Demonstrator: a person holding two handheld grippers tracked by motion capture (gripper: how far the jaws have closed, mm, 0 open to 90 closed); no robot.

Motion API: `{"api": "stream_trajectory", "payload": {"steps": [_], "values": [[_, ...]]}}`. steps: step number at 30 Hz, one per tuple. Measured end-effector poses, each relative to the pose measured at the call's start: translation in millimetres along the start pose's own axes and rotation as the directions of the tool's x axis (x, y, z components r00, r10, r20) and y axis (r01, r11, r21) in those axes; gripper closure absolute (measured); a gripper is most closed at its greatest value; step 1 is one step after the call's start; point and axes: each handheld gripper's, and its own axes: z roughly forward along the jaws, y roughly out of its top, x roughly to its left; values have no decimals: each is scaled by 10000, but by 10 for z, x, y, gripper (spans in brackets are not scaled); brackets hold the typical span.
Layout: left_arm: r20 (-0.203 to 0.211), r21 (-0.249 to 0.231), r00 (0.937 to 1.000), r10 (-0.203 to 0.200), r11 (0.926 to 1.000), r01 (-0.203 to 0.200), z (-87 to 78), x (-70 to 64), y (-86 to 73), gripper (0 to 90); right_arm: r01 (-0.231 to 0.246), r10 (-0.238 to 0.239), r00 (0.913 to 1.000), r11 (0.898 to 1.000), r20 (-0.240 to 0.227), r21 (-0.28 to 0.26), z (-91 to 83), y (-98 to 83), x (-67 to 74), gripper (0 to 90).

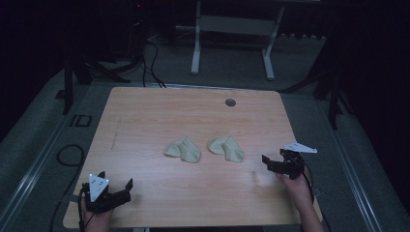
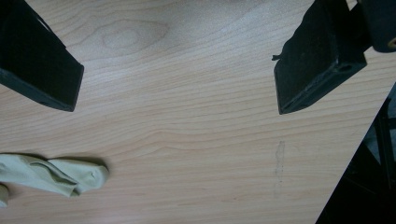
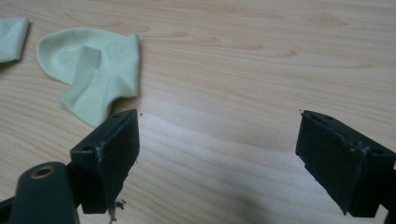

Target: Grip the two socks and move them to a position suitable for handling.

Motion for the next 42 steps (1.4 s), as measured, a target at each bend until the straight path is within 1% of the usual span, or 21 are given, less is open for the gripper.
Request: {"api": "stream_trajectory", "payload": {"steps": [2, 3, 4, 5, 8, 11, 14, 16, 17, 20, 22, 23, 25, 32, 37, 39, 40, 41, 42], "values": [[11, -1, 10000, 3, 10000, -3, -1, -1, 1, 13, 15, -15, 9998, 10000, -195, -5, 17, 45, 34, 133], [11, -1, 10000, 3, 10000, -3, -1, -1, 1, 13, 15, -15, 9998, 10000, -195, -5, 17, 45, 34, 133], [11, -1, 10000, 3, 10000, -3, -1, -1, 1, 13, 81, -82, 9998, 10000, -194, -3, 27, 68, 52, 133], [38, -4, 10000, 18, 10000, -18, -2, -1, 2, 13, 234, -233, 9992, 9997, -324, 22, 52, 116, 96, 141], [48, 4, 10000, 27, 10000, -27, -2, -2, 2, 13, 498, -495, 9982, 9987, -353, 86, 86, 175, 172, 170], [64, 8, 10000, -1, 10000, 1, -2, 0, 1, 13, 671, -662, 9961, 9976, -590, 151, 126, 235, 248, 172], [80, 6, 10000, -1, 10000, 1, -1, 1, 2, 13, 877, -851, 9923, 9958, -896, 253, 177, 294, 329, 174], [83, 8, 10000, 14, 10000, -14, -1, 0, 2, 12, 1044, -1009, 9901, 9941, -972, 312, 217, 329, 385, 179], [96, 17, 10000, 19, 10000, -19, -1, 0, 2, 13, 1103, -1060, 9884, 9933, -1087, 351, 241, 345, 409, 182], [125, 42, 9999, 31, 10000, -31, 0, -1, 0, 13, 1194, -1112, 9844, 9914, -1362, 538, 328, 390, 478, 194], [137, 37, 9999, 22, 10000, -23, 0, 0, -1, 13, 1244, -1150, 9827, 9905, -1453, 580, 358, 403, 501, 199], [139, 41, 9999, 28, 10000, -28, 0, 1, 0, 13, 1329, -1218, 9809, 9890, -1516, 653, 411, 424, 548, 209], [141, 41, 9999, 24, 10000, -24, -1, 3, 0, 13, 1430, -1294, 9778, 9870, -1648, 733, 470, 444, 598, 222], [176, 39, 9998, 26, 10000, -27, -3, 2, -1, 13, 1856, -1667, 9699, 9779, -1775, 958, 677, 506, 784, 245], [188, 127, 9998, 54, 9999, -56, 3, 2, -2, 13, 1980, -1752, 9672, 9736, -1842, 1135, 825, 553, 882, 254], [155, 162, 9998, 79, 9998, -82, 6, 1, -3, 13, 2024, -1803, 9672, 9726, -1791, 1144, 847, 555, 897, 254], [202, 167, 9998, 81, 9998, -84, 7, 5, -2, 13, 2067, -1846, 9672, 9713, -1746, 1176, 875, 556, 917, 255], [189, 151, 9998, 83, 9998, -86, 6, 6, -1, 13, 2167, -1936, 9658, 9680, -1727, 1263, 945, 552, 964, 255], [193, 139, 9998, 71, 9999, -74, 5, 7, -1, 13, 2217, -1993, 9660, 9663, -1649, 1311, 975, 549, 985, 255]]}}
